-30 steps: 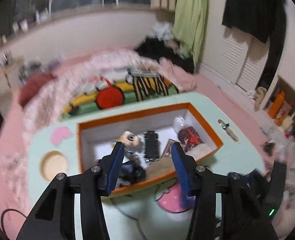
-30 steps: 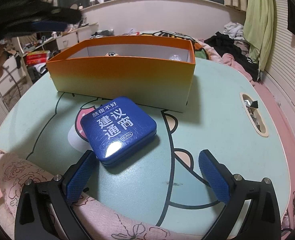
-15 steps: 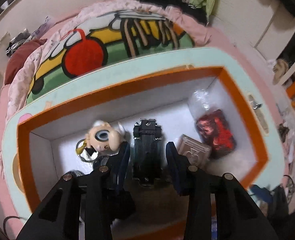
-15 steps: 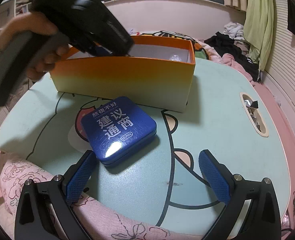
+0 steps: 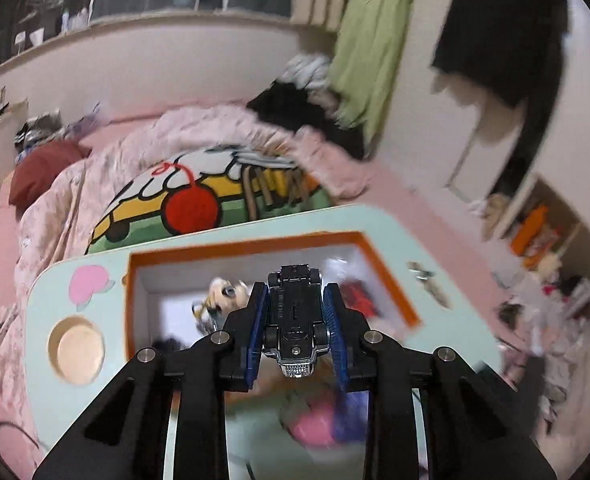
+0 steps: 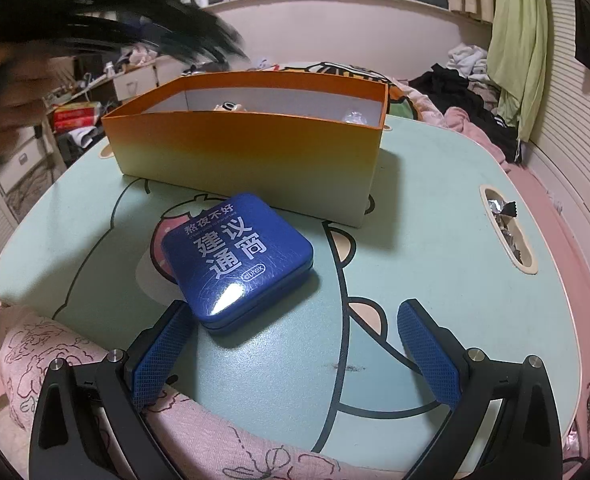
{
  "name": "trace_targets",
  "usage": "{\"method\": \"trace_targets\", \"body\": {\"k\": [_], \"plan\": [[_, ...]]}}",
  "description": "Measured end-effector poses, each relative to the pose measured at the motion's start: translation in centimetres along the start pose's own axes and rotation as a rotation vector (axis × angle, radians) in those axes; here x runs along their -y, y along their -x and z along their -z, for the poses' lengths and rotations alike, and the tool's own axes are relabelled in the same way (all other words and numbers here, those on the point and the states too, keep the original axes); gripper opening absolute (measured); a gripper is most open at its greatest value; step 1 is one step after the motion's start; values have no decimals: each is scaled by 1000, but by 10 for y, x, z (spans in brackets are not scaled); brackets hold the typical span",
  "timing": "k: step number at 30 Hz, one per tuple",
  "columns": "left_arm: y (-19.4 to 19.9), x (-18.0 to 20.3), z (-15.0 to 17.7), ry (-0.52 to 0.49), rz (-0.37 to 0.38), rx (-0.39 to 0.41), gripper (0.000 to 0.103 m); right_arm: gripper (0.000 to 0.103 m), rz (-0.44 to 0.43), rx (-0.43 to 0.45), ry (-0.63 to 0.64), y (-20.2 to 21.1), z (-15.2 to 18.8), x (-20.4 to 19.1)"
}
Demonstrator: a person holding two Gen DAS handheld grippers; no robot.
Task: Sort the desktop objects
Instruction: 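Carry the toy car out with the left gripper and place it beside the tin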
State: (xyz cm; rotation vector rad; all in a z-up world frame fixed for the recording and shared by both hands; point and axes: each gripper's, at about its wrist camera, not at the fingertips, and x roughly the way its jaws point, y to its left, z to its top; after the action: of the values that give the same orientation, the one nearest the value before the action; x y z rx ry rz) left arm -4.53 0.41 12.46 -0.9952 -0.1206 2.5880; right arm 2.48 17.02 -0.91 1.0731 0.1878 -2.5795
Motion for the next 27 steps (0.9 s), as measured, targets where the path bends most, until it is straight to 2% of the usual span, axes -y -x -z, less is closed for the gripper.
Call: {"method": "trace_targets", "body": {"k": [2,6,9,11,12,13,15,17,20,23,25,27], "plan": [[17,4,30,-19,21,-10,29,102,0,0,0,0,-1,-1],[-6,2,77,-42,-21,-93,30,102,2,-1,0,-1,-3,-4],[-41,-1,89,-25,-36,-150,30,102,2,0,-1,0,-3,-3],[-47,-3,91,3,-48,-124,30,103,2,0,-1,0,-2,-3],[-47,-4,90,17,-58,-101,38,103,3,1,-2,0,-2,-4],[-44,-5,89,30,-76,-80,57,103,4,1,-2,0,-2,-4],[-27,-6,90,43,-113,-8,84,103,5,0,-2,1,-2,-4],[-13,-4,98,19,-131,45,85,102,5,1,-3,1,-2,-4],[-13,2,116,-60,-195,-6,85,103,5,2,-3,0,-1,-5],[-32,-2,137,-39,-223,-79,86,103,11,2,3,1,-1,-5],[-35,10,141,-93,-265,-28,87,103,13,3,7,-2,-7,-8],[-38,11,137,-78,-266,-47,88,103,9,3,0,1,-6,-8]]}}
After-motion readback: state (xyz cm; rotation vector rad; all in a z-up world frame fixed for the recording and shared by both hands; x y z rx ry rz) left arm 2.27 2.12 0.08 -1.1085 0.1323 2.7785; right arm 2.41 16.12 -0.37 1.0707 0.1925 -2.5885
